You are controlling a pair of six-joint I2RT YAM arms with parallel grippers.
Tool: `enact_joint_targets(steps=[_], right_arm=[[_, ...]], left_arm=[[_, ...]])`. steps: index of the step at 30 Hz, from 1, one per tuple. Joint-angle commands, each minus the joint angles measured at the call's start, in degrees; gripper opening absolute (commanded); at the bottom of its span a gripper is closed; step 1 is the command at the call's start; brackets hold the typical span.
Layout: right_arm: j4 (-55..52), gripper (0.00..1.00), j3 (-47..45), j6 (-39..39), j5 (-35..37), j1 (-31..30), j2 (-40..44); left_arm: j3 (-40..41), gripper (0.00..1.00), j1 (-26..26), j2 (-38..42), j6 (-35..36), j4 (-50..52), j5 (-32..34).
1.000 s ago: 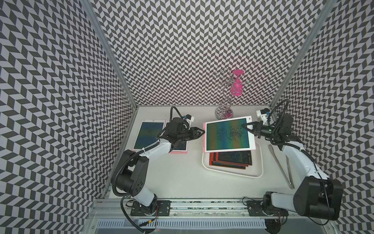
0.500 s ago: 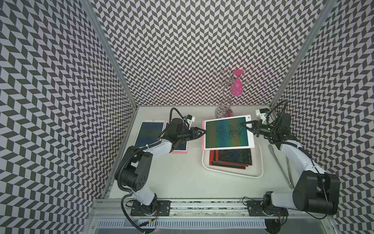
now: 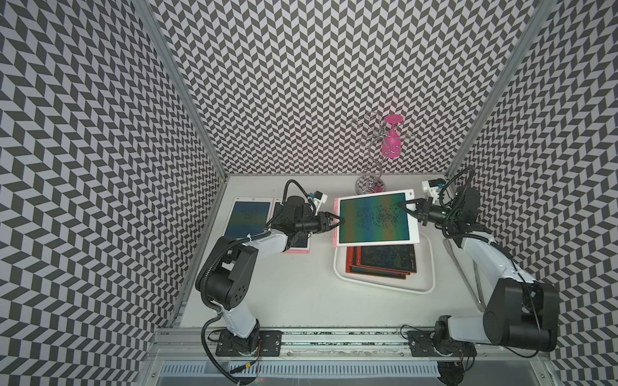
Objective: Take out the writing tablet from the storage box
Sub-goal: Adjust the storage box at the center of the board.
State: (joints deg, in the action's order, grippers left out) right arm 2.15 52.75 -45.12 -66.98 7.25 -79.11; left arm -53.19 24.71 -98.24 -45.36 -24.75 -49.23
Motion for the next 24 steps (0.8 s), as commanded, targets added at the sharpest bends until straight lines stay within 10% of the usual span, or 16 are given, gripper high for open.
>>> enact_joint_targets(steps=[1,14,24], right_arm=[[5.9,0.00,-0.9,-2.3,-2.2,-0.4,-0.6],[13.9,0.39,-2.7,-7.3,-2.2,-0.4,-3.4],[11.5,0.55,-1.7,-3.4,1.5,-0.2,-5.8]], left_arm=[[-1.0,0.29,0.5,-0.4,-2.0,-5.9,-3.7],[-0.8,0.00,0.5,-2.7,-10.9,-16.7,-11.0],[-1.1,0.00,0.4,-1.7,-10.0,-13.2,-10.7]])
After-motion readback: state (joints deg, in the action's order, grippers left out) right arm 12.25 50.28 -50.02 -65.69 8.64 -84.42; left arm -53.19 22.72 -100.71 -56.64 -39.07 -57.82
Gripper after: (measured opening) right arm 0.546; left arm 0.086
